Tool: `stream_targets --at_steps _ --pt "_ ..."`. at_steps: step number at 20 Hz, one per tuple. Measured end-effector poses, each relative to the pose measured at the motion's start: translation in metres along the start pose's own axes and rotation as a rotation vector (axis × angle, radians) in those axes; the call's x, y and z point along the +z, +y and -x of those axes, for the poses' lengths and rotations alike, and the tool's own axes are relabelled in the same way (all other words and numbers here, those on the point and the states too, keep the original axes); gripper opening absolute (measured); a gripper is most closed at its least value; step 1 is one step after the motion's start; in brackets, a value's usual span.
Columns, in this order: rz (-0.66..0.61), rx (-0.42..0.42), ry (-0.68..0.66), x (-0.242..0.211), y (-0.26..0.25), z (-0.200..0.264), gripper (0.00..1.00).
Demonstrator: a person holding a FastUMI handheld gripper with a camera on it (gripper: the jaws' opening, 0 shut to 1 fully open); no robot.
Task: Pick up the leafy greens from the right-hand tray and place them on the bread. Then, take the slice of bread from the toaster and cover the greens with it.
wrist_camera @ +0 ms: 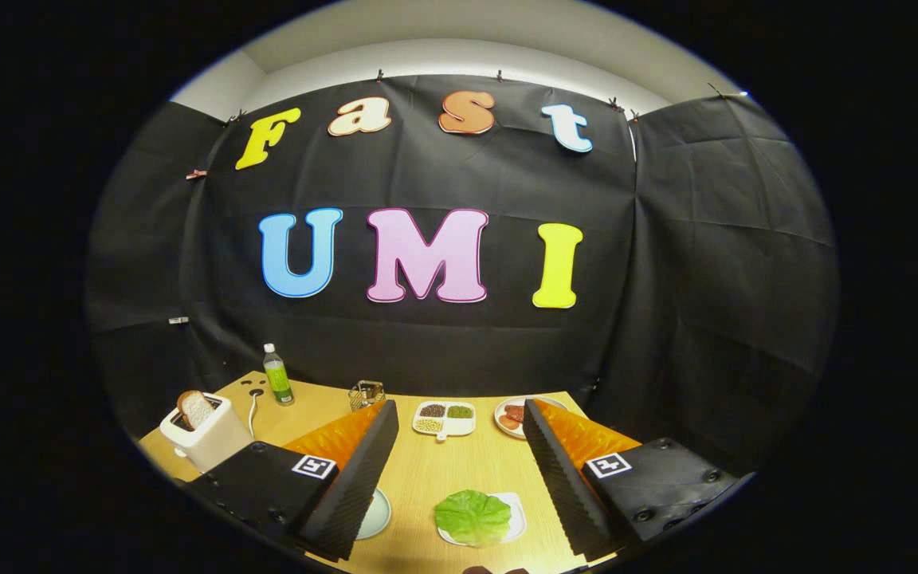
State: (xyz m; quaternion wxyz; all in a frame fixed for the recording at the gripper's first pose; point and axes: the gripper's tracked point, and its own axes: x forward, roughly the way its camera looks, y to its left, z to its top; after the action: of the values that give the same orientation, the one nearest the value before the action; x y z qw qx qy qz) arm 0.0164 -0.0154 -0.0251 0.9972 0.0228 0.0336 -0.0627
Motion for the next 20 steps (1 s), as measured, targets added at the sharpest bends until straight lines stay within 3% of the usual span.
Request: stream_targets --at_steps 13,20 --pt "-0.029 0.002 0.089 -0.027 -0.002 -0.014 0.98" --pt "-0.062 0.025 0.239 -0.08 -0.007 -0.03 0.98"
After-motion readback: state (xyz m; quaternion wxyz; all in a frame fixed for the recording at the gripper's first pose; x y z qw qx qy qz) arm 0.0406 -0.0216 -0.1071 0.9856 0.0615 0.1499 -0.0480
